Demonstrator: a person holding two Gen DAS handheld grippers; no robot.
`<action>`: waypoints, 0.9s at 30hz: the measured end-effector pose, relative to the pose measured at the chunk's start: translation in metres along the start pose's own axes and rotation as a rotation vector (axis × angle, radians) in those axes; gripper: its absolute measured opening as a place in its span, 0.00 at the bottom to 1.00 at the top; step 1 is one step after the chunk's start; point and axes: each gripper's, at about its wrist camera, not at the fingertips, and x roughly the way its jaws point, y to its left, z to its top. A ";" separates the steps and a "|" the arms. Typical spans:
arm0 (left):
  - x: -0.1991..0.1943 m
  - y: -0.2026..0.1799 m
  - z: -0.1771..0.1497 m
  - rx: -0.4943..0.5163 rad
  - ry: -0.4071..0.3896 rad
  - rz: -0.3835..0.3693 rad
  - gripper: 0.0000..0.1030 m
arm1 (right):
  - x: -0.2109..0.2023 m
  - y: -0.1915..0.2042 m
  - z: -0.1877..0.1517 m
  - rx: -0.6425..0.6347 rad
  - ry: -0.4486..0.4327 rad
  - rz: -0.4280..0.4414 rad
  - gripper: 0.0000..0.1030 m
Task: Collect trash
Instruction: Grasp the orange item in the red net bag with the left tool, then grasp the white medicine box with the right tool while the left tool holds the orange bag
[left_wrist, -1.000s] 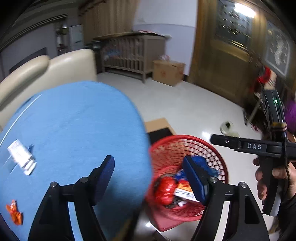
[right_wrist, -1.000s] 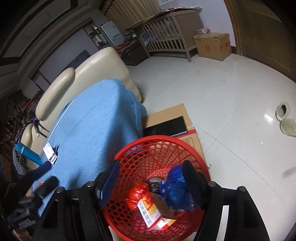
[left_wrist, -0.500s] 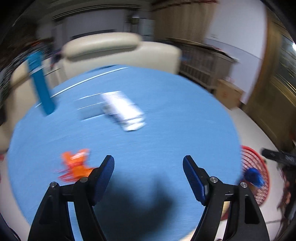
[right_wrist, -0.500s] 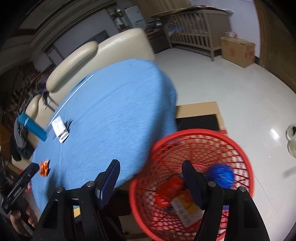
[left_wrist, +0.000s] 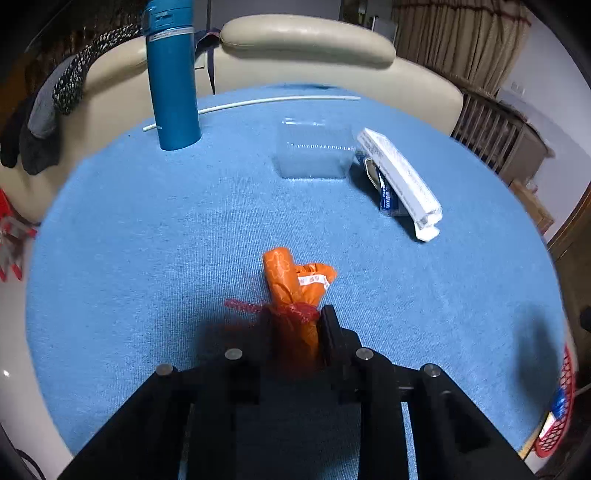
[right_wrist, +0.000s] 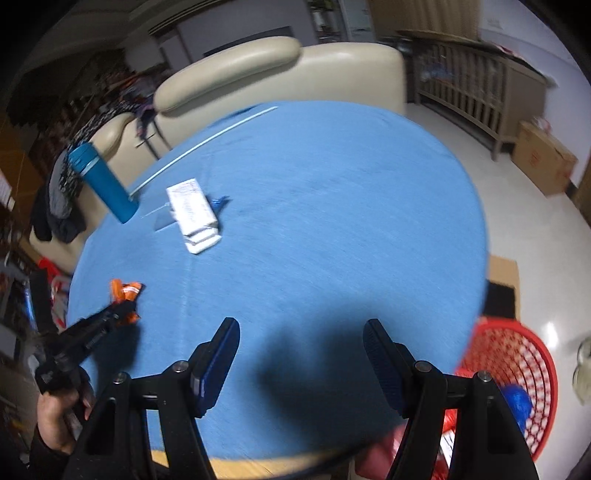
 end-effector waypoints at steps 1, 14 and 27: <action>0.000 0.001 -0.001 0.005 -0.004 -0.007 0.25 | 0.003 0.008 0.005 -0.015 0.001 0.002 0.71; -0.002 0.004 -0.009 0.022 -0.063 -0.049 0.25 | 0.087 0.106 0.073 -0.216 0.049 0.101 0.71; -0.006 0.005 -0.009 0.014 -0.062 -0.063 0.25 | 0.167 0.121 0.103 -0.274 0.160 0.125 0.71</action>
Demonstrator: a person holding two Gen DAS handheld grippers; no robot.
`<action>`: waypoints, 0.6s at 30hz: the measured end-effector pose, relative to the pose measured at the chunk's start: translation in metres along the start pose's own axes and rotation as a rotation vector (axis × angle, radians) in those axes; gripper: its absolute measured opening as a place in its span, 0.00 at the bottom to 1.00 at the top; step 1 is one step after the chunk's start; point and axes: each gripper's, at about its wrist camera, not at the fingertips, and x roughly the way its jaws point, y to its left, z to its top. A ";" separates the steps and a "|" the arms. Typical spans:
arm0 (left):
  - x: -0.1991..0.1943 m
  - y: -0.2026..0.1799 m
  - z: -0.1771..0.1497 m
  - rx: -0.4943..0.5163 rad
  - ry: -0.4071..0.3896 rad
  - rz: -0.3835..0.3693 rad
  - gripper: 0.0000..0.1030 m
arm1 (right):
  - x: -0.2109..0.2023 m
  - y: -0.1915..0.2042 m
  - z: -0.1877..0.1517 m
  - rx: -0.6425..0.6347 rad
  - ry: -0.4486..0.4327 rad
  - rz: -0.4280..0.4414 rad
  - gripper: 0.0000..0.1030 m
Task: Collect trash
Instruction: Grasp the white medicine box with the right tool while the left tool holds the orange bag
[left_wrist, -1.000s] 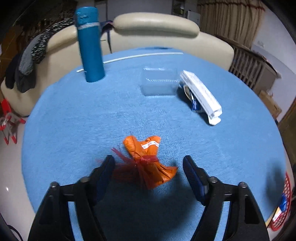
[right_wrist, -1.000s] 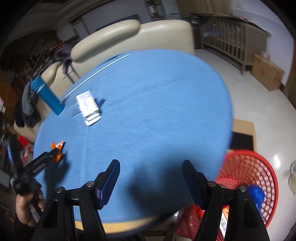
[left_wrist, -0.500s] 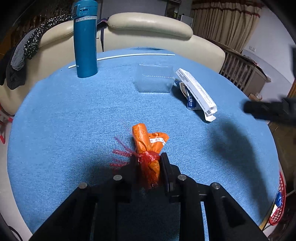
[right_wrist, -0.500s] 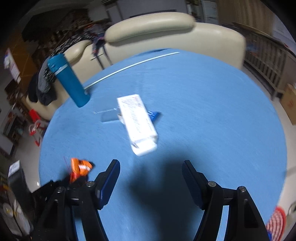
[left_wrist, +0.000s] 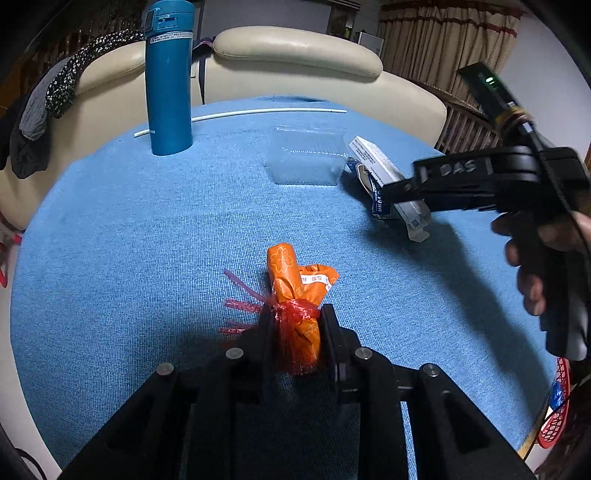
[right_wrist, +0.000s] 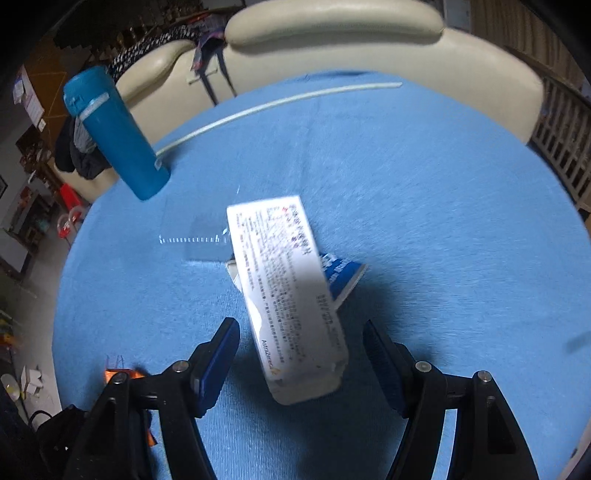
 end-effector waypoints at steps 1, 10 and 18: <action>0.000 0.000 0.000 0.000 0.000 0.000 0.25 | 0.002 0.000 0.000 -0.003 0.002 0.000 0.71; 0.000 -0.001 0.000 0.009 0.000 0.010 0.25 | -0.007 0.010 -0.011 -0.026 -0.009 -0.001 0.50; -0.002 -0.009 0.000 0.044 -0.002 0.054 0.25 | -0.048 0.003 -0.045 0.029 -0.063 -0.006 0.50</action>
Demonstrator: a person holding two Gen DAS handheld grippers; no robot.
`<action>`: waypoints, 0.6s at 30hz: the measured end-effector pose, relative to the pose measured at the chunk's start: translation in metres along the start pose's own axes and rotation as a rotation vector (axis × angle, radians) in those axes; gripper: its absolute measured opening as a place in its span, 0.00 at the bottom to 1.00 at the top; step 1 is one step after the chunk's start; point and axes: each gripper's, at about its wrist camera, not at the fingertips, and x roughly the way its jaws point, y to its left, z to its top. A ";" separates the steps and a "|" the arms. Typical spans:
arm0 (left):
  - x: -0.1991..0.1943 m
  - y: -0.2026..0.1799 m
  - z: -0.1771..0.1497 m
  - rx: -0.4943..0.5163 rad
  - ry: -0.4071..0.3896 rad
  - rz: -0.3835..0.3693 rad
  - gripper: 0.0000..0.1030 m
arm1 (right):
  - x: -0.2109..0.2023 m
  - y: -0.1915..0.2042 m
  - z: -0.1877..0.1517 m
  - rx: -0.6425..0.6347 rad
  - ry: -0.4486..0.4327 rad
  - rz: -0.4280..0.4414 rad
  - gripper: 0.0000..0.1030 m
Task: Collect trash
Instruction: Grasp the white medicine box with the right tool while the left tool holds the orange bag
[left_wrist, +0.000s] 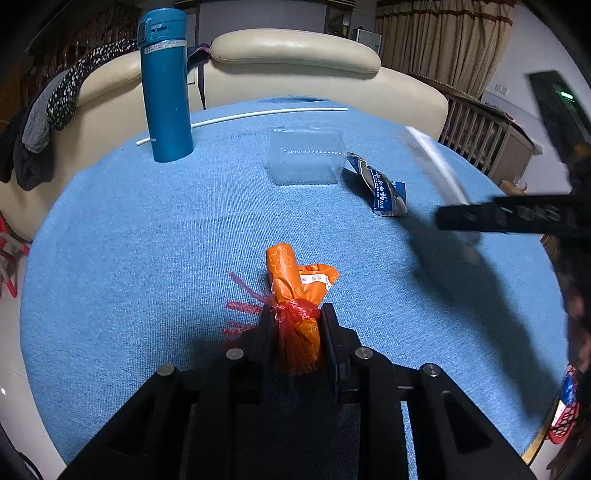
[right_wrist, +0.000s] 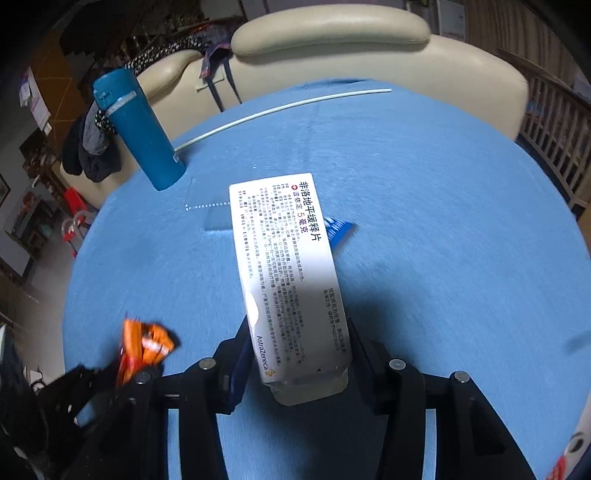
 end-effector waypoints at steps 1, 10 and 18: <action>0.000 -0.001 0.001 0.001 0.006 0.004 0.24 | -0.007 -0.004 -0.007 0.013 -0.007 -0.002 0.50; -0.019 -0.017 0.001 0.025 0.035 0.003 0.24 | -0.055 -0.029 -0.060 0.091 -0.058 0.005 0.50; -0.041 -0.045 -0.002 0.085 0.016 0.003 0.24 | -0.080 -0.041 -0.090 0.137 -0.103 0.019 0.50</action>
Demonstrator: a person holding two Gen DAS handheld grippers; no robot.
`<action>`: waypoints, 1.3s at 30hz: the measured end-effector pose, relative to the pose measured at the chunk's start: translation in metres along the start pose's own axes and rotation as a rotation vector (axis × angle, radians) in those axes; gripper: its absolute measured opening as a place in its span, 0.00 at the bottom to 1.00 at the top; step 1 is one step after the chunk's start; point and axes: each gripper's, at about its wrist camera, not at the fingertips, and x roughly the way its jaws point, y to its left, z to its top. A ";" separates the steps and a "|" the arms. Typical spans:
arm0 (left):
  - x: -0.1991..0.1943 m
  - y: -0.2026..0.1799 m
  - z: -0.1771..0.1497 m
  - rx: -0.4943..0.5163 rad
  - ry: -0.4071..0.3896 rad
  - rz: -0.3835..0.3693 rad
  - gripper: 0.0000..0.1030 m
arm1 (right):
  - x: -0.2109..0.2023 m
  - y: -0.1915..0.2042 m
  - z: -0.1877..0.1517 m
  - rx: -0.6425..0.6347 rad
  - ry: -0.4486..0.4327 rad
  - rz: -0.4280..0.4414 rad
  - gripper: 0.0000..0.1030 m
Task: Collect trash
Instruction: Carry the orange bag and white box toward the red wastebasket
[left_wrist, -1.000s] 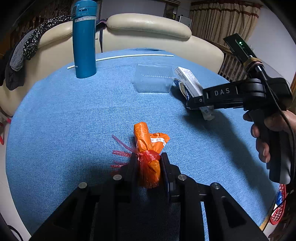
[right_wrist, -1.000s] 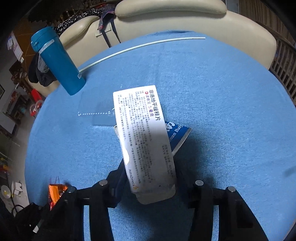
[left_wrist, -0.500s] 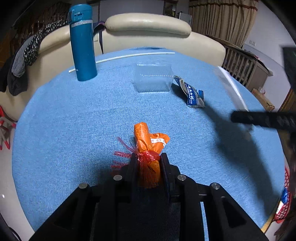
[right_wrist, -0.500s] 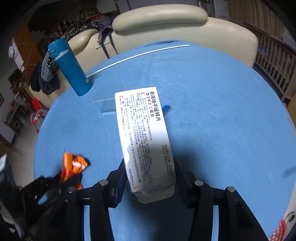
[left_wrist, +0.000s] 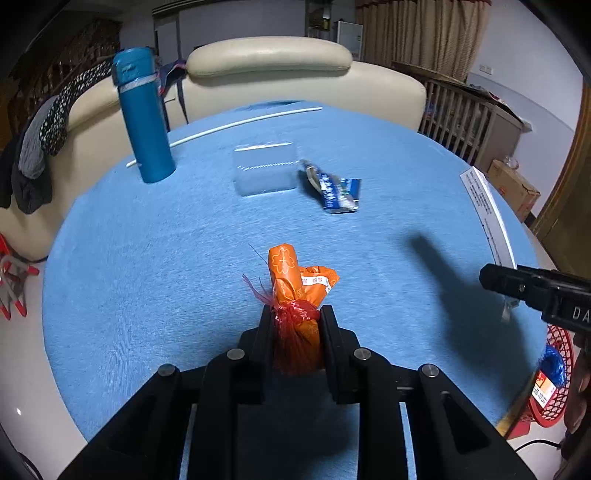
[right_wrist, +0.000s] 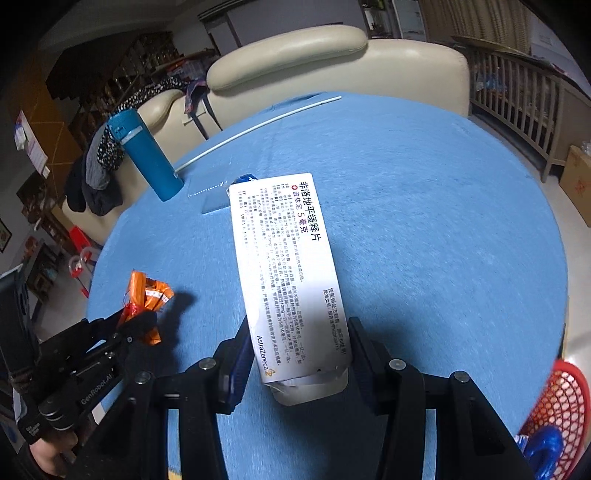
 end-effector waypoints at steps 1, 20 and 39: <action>-0.002 -0.003 0.000 0.006 -0.003 -0.001 0.24 | -0.005 -0.003 -0.003 0.007 -0.008 0.001 0.50; -0.022 -0.059 0.001 0.124 -0.026 -0.008 0.24 | -0.035 -0.047 -0.034 0.133 -0.082 0.039 0.50; -0.039 -0.099 -0.012 0.191 -0.024 -0.048 0.24 | -0.069 -0.064 -0.052 0.204 -0.158 0.055 0.50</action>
